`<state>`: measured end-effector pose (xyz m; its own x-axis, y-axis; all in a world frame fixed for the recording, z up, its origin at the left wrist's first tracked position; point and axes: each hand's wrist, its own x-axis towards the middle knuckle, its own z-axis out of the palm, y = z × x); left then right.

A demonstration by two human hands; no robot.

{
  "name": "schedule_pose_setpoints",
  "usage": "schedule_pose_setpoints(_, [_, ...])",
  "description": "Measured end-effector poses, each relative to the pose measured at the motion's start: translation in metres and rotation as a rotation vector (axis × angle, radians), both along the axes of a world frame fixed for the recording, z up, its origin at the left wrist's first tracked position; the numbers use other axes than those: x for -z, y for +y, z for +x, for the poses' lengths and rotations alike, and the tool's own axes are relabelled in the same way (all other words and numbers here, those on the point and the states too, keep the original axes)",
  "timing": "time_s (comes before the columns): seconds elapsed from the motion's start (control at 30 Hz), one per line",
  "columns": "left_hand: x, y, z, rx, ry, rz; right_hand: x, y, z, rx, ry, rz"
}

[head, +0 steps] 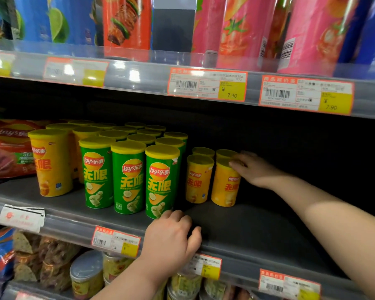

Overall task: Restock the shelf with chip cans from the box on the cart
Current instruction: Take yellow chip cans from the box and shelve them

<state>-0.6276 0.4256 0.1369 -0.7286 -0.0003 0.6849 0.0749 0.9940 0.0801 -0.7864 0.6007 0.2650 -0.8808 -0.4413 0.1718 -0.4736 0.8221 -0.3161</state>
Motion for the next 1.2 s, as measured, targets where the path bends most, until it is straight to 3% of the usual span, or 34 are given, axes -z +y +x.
schedule_pose_setpoints(0.33, [-0.008,-0.009,0.007,0.189,-0.001,-0.073,0.021,0.005,0.101,-0.031,0.188,0.382])
schedule_pose_setpoints(0.73, [0.003,-0.003,0.059,0.308,-0.112,-0.127,0.066,0.005,0.2,-0.067,0.203,0.438])
schedule_pose_setpoints(0.93, [0.017,0.005,0.097,0.242,-0.202,-0.212,0.087,0.01,0.233,-0.125,0.218,0.423])
schedule_pose_setpoints(1.2, [0.045,0.04,0.18,0.129,-0.439,-0.151,0.127,0.031,0.294,-0.214,0.105,0.485])
